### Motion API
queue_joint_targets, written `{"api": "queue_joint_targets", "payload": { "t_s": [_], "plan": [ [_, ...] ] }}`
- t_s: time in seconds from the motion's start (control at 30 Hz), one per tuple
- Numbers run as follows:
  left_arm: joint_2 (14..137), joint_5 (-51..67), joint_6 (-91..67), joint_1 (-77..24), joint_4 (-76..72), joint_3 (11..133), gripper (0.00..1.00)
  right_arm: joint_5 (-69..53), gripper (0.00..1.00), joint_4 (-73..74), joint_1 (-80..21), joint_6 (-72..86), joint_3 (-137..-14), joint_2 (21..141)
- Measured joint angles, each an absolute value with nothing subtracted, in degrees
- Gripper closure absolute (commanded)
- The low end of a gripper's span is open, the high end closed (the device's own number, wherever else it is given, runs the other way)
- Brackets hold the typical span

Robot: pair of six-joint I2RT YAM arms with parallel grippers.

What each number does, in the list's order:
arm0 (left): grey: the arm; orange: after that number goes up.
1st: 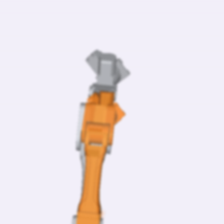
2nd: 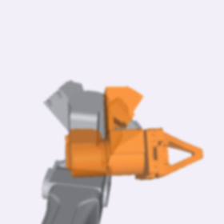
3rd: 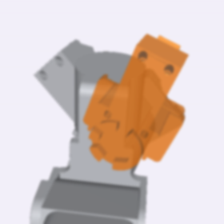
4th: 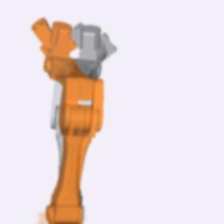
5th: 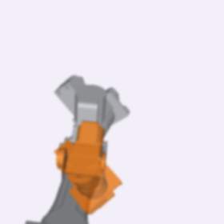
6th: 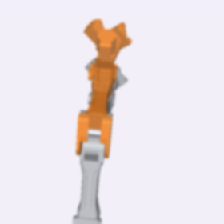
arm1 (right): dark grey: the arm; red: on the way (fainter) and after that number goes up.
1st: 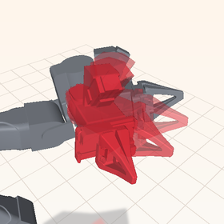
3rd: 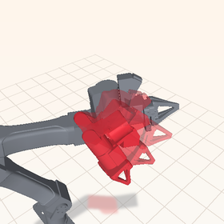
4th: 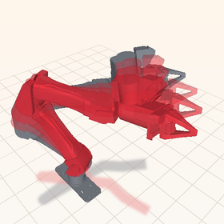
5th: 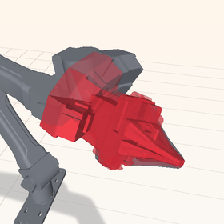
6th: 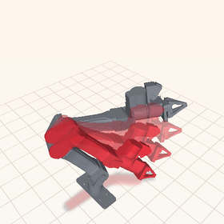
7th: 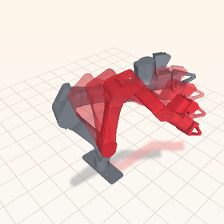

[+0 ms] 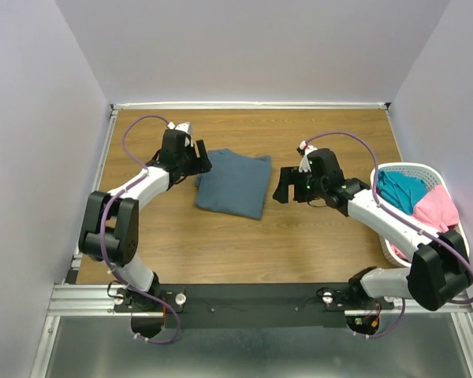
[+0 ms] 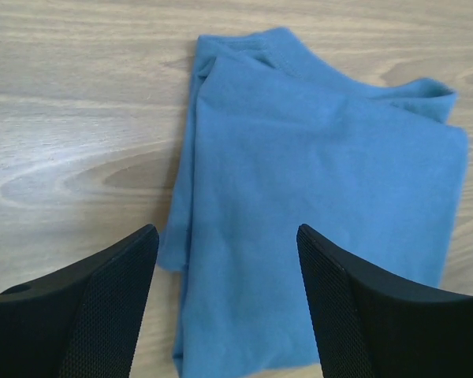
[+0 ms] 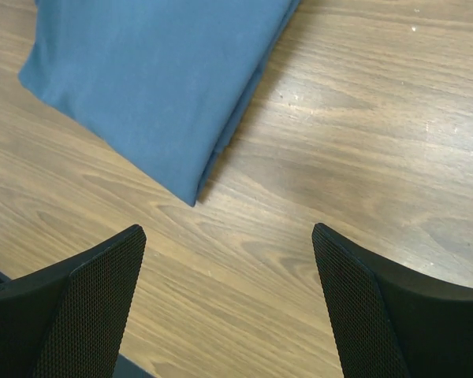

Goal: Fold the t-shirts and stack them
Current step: Fold the tshirt, then neatly place the folded tshirt to the corner

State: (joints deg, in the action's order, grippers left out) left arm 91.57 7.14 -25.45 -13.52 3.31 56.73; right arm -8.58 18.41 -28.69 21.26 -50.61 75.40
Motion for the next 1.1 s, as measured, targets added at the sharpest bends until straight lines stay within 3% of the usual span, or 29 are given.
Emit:
{"api": "queue_joint_targets", "payload": {
  "t_s": [0.23, 0.53, 0.67, 0.73, 0.77, 1.1],
  "plan": [
    [100.3, 4.9, -23.8, -15.8, 5.8, 60.7, 0.23, -8.2, 0.06, 19.3, -28.7, 20.9, -49.5, 73.4],
    [103.8, 1.1, -23.4, -18.5, 8.7, 61.8, 0.36, -8.1, 0.06, 19.4, -28.7, 20.6, -49.0, 73.4],
    [104.6, -0.9, -23.4, -19.5, 9.2, 62.4, 0.58, -8.1, 0.06, 19.4, -28.7, 20.5, -49.0, 73.4],
    [105.0, -1.8, -24.0, -20.0, 9.3, 62.6, 0.95, -8.1, 0.06, 19.4, -28.7, 20.4, -49.0, 73.4],
    [105.2, -2.0, -23.7, -20.1, 9.5, 62.8, 1.00, -8.1, 0.06, 19.4, -28.7, 20.4, -48.9, 73.5],
    [106.8, -13.7, -22.1, -15.6, 17.0, 67.7, 1.00, -7.7, 0.06, 19.4, -28.7, 19.3, -48.4, 73.9]
  ]
}}
